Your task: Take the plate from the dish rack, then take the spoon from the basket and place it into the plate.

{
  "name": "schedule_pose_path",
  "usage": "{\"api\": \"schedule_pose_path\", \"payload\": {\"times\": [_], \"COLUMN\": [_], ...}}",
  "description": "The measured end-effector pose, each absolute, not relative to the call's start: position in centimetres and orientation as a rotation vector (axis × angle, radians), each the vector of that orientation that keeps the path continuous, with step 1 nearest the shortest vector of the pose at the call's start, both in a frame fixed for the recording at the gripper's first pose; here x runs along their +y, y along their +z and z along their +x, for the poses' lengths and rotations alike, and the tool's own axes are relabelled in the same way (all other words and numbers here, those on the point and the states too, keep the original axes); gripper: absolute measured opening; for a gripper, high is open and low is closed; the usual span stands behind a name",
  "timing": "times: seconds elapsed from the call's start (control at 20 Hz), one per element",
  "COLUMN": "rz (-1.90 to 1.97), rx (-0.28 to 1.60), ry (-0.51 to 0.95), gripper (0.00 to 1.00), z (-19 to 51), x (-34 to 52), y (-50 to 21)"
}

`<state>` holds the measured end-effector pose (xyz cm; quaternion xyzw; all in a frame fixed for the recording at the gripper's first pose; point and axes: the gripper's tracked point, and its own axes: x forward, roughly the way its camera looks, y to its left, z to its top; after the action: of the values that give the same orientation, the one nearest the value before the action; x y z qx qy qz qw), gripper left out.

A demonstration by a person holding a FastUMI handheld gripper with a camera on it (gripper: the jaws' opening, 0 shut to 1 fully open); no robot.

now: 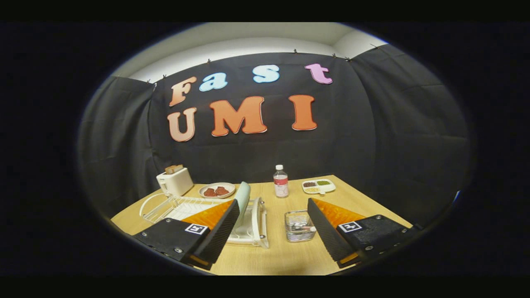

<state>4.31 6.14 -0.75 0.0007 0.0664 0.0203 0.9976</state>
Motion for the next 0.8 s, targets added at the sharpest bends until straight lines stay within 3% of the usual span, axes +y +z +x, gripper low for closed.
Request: {"api": "schedule_pose_path", "payload": {"times": [0.6,0.8], "rz": [-0.114,-0.080], "rx": [0.313,0.360], "ry": [-0.040,-0.088], "gripper": [0.98,0.91], "z": [13.1,15.0], "x": [11.7,11.3], "y": [-5.4,-6.9]}}
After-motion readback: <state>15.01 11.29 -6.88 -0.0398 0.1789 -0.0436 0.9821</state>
